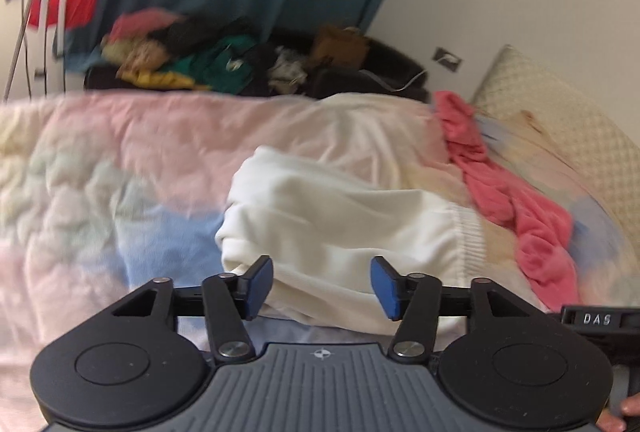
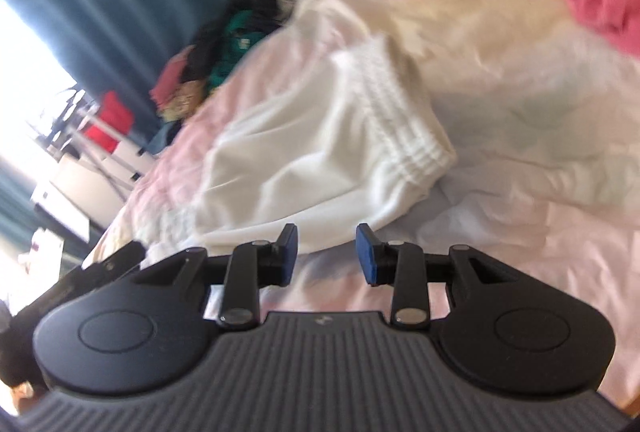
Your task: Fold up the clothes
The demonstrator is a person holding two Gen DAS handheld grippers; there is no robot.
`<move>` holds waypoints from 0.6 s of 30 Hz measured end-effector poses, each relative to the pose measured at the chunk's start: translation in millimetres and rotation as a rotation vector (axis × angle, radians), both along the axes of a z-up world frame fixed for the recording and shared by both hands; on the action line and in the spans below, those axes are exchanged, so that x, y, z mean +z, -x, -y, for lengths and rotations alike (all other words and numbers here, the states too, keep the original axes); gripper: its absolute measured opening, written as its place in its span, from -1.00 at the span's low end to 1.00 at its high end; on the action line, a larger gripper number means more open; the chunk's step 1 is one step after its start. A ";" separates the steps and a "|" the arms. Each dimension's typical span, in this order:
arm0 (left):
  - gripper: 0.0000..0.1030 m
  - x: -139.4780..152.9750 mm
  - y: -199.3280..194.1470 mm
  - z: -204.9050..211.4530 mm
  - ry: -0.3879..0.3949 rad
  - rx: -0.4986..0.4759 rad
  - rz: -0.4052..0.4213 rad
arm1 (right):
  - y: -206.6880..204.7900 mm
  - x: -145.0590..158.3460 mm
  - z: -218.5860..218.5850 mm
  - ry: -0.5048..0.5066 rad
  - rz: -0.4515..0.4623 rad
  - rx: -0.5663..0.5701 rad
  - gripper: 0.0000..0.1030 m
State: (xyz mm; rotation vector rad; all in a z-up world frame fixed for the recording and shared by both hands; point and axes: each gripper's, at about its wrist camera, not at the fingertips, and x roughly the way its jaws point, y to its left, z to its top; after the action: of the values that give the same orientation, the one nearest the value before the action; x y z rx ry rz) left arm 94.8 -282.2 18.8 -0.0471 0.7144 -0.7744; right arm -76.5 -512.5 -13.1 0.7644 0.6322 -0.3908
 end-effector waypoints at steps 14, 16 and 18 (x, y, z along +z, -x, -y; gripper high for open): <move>0.99 86.9 111.4 -48.6 0.032 -0.026 0.198 | 78.3 112.6 -105.2 0.387 0.185 0.073 0.85; 0.99 91.3 121.9 -55.4 0.034 -0.027 0.218 | 83.4 112.5 -111.8 0.373 0.206 0.083 0.85; 0.99 93.1 133.2 -62.7 0.033 -0.025 0.258 | 87.1 111.3 -118.2 0.371 0.220 0.090 0.85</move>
State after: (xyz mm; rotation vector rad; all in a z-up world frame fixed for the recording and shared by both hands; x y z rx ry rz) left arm -38.5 -219.5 111.8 0.0316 0.4577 -0.7992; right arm -163.5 -394.3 98.3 0.4152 0.3704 -0.3233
